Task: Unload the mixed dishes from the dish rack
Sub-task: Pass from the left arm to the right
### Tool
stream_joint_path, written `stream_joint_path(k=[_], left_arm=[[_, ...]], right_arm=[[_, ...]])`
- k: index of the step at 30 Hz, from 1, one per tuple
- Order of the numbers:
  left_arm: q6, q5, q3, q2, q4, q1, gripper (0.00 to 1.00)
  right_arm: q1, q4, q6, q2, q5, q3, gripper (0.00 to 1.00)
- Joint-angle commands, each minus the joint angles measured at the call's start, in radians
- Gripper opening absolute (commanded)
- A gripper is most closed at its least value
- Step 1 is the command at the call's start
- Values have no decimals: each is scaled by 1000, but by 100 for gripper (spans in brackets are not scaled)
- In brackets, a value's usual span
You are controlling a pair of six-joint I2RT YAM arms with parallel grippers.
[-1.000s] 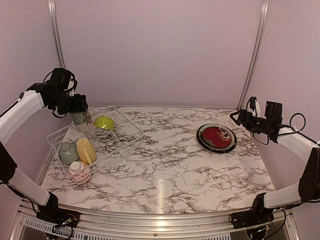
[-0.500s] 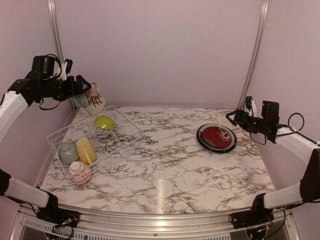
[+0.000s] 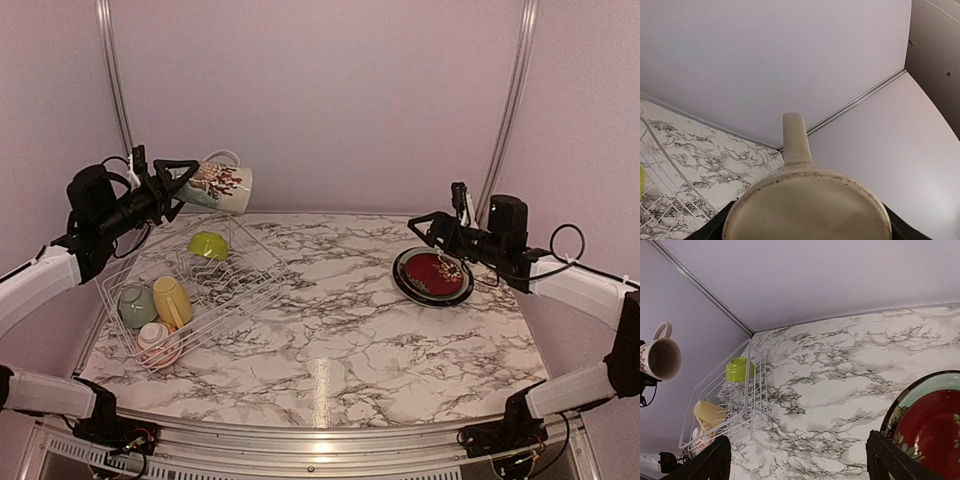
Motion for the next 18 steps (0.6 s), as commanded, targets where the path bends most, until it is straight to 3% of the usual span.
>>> stream_joint_path(k=[1, 6, 11, 18], left_arm=[[-205, -71, -45, 8, 469, -93, 11], [-262, -166, -106, 91, 622, -207, 9], [-310, -213, -120, 171, 676, -250, 9], [-400, -181, -94, 301, 800, -289, 9]], right_arm=[[152, 178, 118, 87, 28, 63, 90], [311, 292, 156, 171, 29, 152, 90], [429, 368, 149, 194, 26, 227, 90], [474, 407, 186, 271, 3, 293, 89]])
